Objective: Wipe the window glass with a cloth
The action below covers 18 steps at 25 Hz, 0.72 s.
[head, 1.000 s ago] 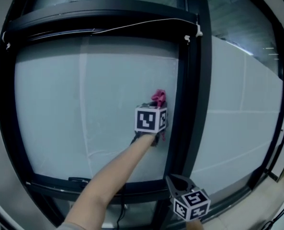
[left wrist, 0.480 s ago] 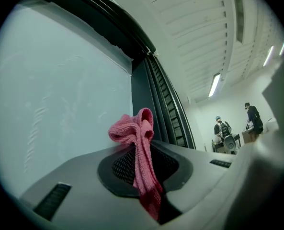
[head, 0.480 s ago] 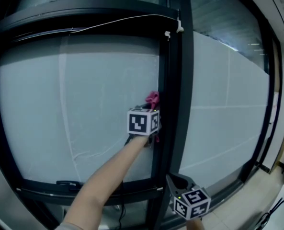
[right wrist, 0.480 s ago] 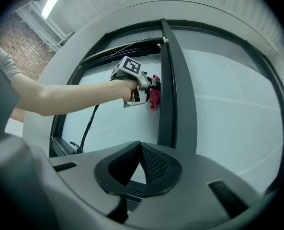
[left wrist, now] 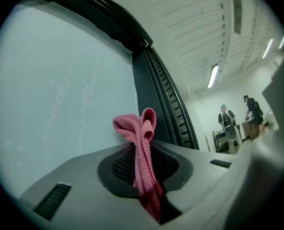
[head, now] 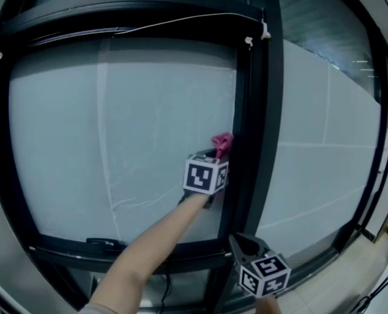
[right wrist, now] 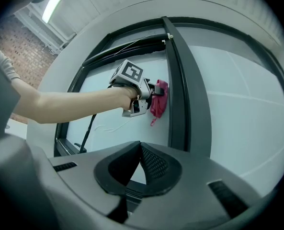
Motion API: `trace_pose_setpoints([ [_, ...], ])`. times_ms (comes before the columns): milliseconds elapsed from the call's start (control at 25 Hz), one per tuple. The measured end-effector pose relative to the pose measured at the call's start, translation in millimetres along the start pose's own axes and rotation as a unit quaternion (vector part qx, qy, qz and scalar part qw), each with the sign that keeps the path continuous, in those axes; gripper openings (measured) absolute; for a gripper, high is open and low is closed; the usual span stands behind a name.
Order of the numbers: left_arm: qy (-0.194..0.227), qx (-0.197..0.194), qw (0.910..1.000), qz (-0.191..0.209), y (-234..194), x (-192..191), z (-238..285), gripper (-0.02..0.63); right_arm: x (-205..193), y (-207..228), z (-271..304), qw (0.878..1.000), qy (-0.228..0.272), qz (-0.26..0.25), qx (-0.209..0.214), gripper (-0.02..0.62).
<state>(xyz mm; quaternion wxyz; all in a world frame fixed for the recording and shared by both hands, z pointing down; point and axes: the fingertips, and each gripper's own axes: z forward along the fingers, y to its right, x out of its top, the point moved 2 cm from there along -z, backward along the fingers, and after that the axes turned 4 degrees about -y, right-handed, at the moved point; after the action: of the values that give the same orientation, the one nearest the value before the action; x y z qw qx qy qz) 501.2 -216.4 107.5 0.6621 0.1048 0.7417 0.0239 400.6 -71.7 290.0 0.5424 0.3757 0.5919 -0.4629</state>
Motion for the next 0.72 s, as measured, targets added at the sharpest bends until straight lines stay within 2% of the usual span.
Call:
trace_pose_setpoints([
  [200, -0.025, 0.046, 0.9986, 0.006, -27.8, -10.8, -20.7, 0.051, 0.6, -18.8, 15.5, 0.999, 0.000, -0.002, 0.032, -0.011],
  [400, -0.044, 0.071, 0.9965, 0.009, -49.3, -17.5, -46.0, 0.051, -0.8, -41.6, 30.6, 0.998, -0.003, -0.003, 0.065, -0.011],
  [720, -0.049, 0.107, 0.9928, 0.023, -87.4, -18.2, -93.4, 0.051, 0.4, -81.1, 56.2, 0.993, -0.003, 0.000, 0.116, -0.011],
])
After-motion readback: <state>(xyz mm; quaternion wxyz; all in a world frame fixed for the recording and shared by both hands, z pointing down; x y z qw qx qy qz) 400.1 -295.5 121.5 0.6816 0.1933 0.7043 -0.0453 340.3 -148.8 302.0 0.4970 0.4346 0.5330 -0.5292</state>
